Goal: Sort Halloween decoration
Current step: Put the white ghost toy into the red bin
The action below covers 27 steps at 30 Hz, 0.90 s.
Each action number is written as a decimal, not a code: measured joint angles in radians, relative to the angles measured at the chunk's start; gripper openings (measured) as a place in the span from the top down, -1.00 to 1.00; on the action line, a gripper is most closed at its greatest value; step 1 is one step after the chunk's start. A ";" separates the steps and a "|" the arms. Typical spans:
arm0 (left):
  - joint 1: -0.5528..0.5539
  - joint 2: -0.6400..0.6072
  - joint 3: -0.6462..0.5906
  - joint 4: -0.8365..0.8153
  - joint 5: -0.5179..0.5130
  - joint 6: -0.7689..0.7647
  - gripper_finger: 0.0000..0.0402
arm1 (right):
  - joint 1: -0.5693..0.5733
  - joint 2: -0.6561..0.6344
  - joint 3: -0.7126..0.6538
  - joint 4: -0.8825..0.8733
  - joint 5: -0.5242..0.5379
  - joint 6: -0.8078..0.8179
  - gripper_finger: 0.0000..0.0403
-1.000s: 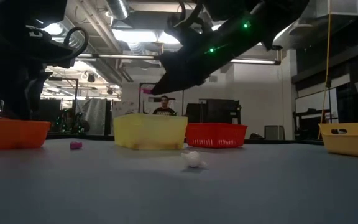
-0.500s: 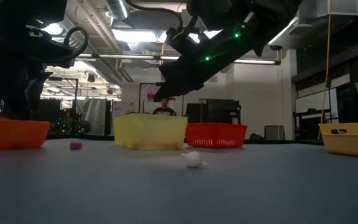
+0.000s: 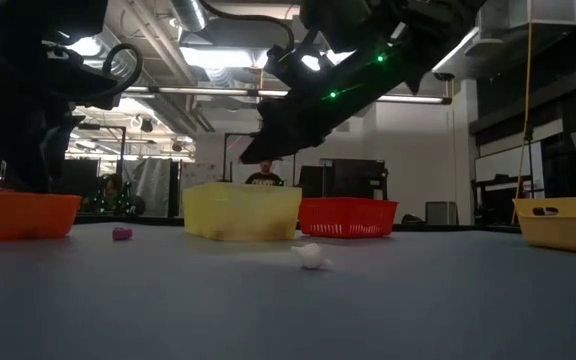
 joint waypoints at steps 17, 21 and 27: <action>0.000 0.000 0.000 0.000 0.000 0.000 0.14 | 0.000 0.000 0.000 -0.003 0.001 0.001 -0.13; 0.000 0.000 0.000 0.000 0.000 0.000 0.14 | 0.000 0.000 0.001 -0.004 0.001 0.001 -0.13; 0.000 0.000 0.000 0.000 0.000 0.000 0.14 | 0.000 0.000 0.001 -0.005 -0.041 0.001 -0.13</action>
